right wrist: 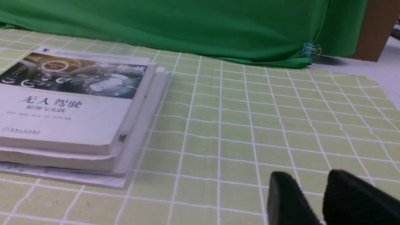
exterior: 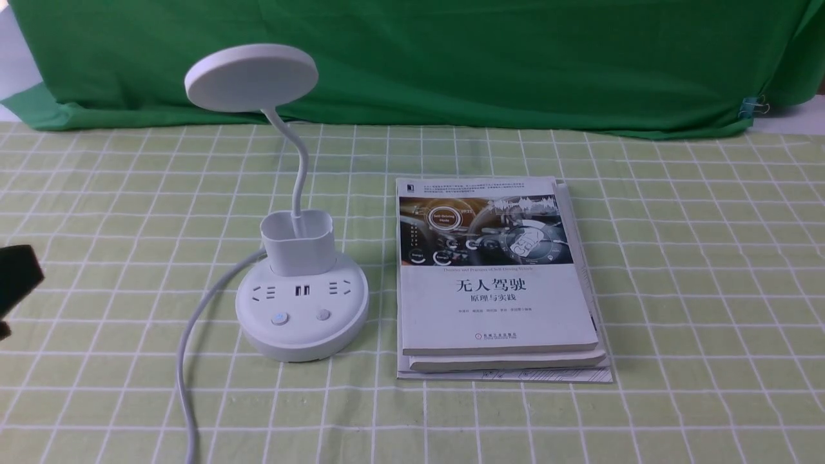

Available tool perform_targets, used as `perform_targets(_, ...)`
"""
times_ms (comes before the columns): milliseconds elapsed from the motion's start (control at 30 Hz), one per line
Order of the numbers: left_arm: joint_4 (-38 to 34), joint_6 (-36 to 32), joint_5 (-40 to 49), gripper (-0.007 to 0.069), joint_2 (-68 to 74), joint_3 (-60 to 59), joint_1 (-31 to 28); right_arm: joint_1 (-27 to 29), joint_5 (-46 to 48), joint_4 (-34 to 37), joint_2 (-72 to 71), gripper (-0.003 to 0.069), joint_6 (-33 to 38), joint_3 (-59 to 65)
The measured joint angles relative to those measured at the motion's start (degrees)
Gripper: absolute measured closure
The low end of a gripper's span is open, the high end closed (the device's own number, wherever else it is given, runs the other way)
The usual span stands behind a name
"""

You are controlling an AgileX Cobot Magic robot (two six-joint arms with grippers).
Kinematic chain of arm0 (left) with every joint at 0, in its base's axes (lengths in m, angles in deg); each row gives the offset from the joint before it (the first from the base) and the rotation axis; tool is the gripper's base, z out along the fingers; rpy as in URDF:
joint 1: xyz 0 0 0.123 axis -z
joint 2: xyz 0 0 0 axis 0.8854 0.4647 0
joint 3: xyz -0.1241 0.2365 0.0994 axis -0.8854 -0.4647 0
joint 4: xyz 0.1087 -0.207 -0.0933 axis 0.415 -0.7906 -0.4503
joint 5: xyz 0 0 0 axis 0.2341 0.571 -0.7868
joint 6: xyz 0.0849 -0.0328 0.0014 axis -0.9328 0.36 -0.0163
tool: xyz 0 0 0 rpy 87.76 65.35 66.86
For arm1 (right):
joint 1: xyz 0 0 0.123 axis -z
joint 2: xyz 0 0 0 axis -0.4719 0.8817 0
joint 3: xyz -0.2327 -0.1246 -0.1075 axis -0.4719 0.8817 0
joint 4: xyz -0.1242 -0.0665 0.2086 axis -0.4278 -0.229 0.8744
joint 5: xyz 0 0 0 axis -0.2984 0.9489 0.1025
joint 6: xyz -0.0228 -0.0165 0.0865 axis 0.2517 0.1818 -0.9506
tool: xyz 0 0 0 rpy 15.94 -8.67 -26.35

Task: Turn on the table lamp on the green coffee tablecloth with your hand.
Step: 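Press the power button on the lamp base to turn the lamp on with the left gripper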

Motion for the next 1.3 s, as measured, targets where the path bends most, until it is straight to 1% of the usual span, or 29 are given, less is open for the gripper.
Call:
perform_targets(200,-1.7,-1.0,-2.6,0.0388,7.2,-1.6,0.0,0.0,0.0,0.0,0.0,0.0418,0.0,0.0)
perform_targets(267,-2.8,-3.9,-3.9,0.0400,11.8,-2.1,0.0,0.0,0.0,0.0,0.0,0.0418,0.0,0.0)
perform_targets(400,-10.9,-16.2,-4.6,0.0483,23.2,-2.1,0.0,0.0,0.0,0.0,0.0,0.0417,0.0,0.0)
perform_targets(467,-15.8,-21.5,-3.6,0.0539,29.5,-1.1,0.0,0.0,0.0,0.0,0.0,0.0417,0.0,0.0)
perform_targets(533,-17.3,-24.1,-3.1,0.0582,34.8,0.4,1.1,0.0,0.0,0.0,0.0,0.0417,0.0,0.0)
perform_targets(567,-17.3,-24.2,-3.1,0.0589,35.9,0.9,1.3,0.0,0.0,0.0,0.0,0.0417,0.0,0.0)
perform_targets(600,-16.3,-24.5,-3.1,0.0606,39.6,2.7,3.7,0.0,0.0,0.0,0.0,0.0417,0.0,0.0)
perform_targets(633,-14.8,-23.6,-3.4,0.0612,41.6,4.0,6.4,0.0,0.0,0.0,0.0,0.0417,0.0,0.0)
perform_targets(667,-14.5,-23.3,-3.5,0.0613,42.3,4.5,6.9,0.0,0.0,0.0,0.0,0.0417,0.0,0.0)
perform_targets(700,-11.4,-20.4,-4.0,0.0613,44.3,6.2,10.8,0.0,0.0,0.0,0.0,0.0417,0.0,0.0)
perform_targets(767,-4.7,-14.1,-4.4,0.0613,48.1,9.7,16.1,0.0,0.0,0.0,0.0,0.0417,0.0,0.0)
perform_targets(867,5.6,-5.2,-4.4,0.0613,53.7,14.3,21.3,0.0,0.0,0.0,0.0,0.0417,0.0,0.0)
perform_targets(933,9.6,-2.7,-4.4,0.0613,57.6,17.2,22.6,0.0,0.0,0.0,0.0,0.0417,0.0,0.0)
perform_targets(967,9.6,-2.7,-4.4,0.0613,58.0,17.4,22.6,0.0,0.0,0.0,0.0,0.0417,0.0,0.0)
perform_targets(1033,11.9,-1.8,-5.0,0.0613,61.4,19.6,22.9,0.0,0.0,0.0,0.0,0.0417,0.0,0.0)
perform_targets(1133,15.5,-1.1,-8.5,0.0613,64.5,20.4,22.9,0.0,0.0,0.0,0.0,0.0417,0.0,0.0)
perform_targets(1300,18.2,-1.0,-13.0,0.0613,66.3,20.5,22.9,0.0,0.0,0.0,0.0,0.0417,0.0,0.0)
